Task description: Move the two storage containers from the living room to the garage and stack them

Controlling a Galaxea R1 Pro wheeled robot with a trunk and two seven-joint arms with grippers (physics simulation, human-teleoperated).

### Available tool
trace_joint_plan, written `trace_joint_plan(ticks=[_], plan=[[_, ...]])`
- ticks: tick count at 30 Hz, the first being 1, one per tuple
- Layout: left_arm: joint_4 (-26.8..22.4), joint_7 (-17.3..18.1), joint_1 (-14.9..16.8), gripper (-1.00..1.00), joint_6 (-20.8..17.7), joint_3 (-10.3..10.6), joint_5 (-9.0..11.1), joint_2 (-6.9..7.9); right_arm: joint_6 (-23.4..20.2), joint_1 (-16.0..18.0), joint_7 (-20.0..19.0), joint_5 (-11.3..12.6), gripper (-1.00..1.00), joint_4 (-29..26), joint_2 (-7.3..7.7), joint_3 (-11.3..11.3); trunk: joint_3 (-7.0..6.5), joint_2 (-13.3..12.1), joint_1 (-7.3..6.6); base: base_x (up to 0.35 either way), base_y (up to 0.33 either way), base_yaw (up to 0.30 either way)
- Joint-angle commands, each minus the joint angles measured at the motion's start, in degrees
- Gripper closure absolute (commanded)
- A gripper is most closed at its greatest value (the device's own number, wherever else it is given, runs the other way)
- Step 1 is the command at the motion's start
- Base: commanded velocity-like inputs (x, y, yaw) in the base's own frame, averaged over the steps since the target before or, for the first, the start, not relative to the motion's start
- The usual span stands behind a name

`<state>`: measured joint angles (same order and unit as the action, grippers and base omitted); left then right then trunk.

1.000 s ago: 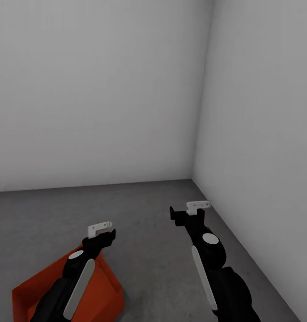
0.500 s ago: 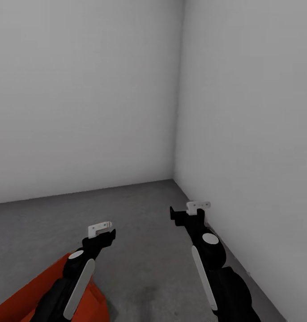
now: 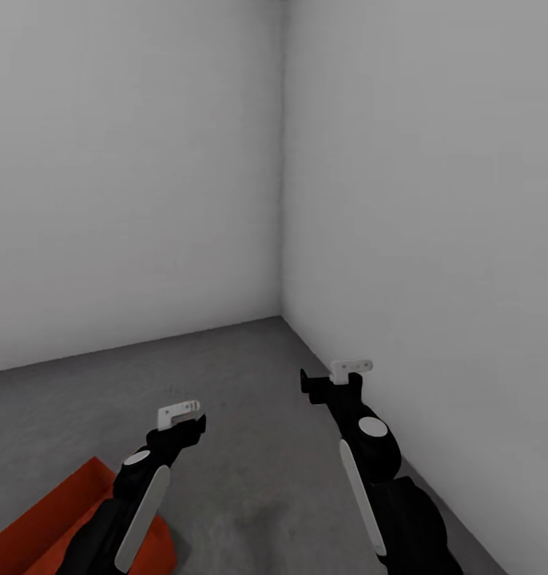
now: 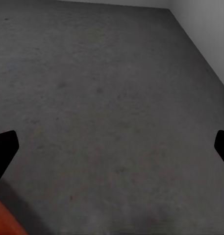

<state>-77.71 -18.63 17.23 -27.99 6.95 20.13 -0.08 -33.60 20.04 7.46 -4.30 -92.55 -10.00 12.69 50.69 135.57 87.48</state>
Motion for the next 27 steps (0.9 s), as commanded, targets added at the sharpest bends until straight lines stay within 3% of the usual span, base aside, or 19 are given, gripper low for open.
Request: trace_joint_plan(ticks=[1,11,27], plan=[[0.1,0.0,0.0,-1.00,0.0,0.0,0.0,0.00,0.0,0.0,0.0,0.0,-1.00,0.0,0.00,0.1,0.00,0.0,0.00,-0.324,0.000,-0.038],[0.3,0.0,0.0,-1.00,0.0,-0.1,0.1,-0.01,-0.1,0.0,0.0,0.0,-1.00,0.0,0.00,0.2,-0.03,0.0,0.00,-0.332,0.000,-0.023],[0.3,0.0,0.0,-1.00,0.0,0.0,0.1,-0.01,-0.2,0.0,0.0,0.0,-1.00,0.0,0.00,0.1,-0.08,0.0,0.00,-0.330,-0.057,-0.285]])
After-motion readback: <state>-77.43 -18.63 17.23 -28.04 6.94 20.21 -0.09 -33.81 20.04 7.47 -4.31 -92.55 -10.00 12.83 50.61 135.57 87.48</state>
